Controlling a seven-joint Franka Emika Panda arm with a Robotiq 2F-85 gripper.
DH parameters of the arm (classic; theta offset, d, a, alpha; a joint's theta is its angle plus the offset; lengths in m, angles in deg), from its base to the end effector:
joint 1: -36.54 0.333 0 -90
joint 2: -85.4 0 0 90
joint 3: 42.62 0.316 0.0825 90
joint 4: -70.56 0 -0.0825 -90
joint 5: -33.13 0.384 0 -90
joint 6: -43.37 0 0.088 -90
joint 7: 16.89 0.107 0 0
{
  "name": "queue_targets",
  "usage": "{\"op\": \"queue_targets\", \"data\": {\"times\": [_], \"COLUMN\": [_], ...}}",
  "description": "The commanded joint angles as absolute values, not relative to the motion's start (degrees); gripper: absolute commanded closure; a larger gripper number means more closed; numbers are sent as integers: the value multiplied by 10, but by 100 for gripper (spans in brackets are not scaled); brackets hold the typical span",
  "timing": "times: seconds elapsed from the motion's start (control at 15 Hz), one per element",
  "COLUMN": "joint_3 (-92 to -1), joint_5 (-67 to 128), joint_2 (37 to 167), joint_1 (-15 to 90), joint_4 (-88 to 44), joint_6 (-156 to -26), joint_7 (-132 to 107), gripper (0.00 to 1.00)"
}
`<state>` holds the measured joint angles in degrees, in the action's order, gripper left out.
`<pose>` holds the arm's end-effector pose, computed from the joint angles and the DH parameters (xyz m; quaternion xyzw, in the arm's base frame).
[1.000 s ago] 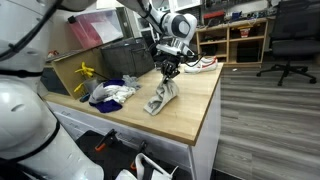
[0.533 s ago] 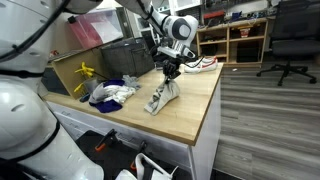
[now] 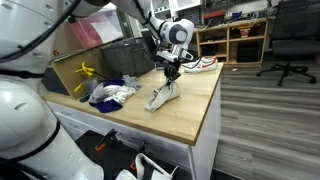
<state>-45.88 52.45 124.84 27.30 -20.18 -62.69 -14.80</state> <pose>0.6413 -0.1115 0.2093 -0.9496 0.1987 0.1924 0.1473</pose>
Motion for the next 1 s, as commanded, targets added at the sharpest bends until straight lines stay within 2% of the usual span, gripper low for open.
{"op": "queue_targets", "data": {"times": [0.0, 0.73, 0.8, 0.87, 0.93], "joint_3": [-449, -441, -442, -442, -442], "joint_5": [524, 505, 504, 503, 502], "joint_2": [1243, 1253, 1255, 1257, 1258], "joint_1": [285, 317, 318, 318, 318], "joint_4": [-215, -220, -218, -218, -217], "joint_6": [-651, -700, -708, -718, -728], "joint_7": [-137, -135, -134, -135, -135], "gripper": [97, 97, 64, 63, 58]}}
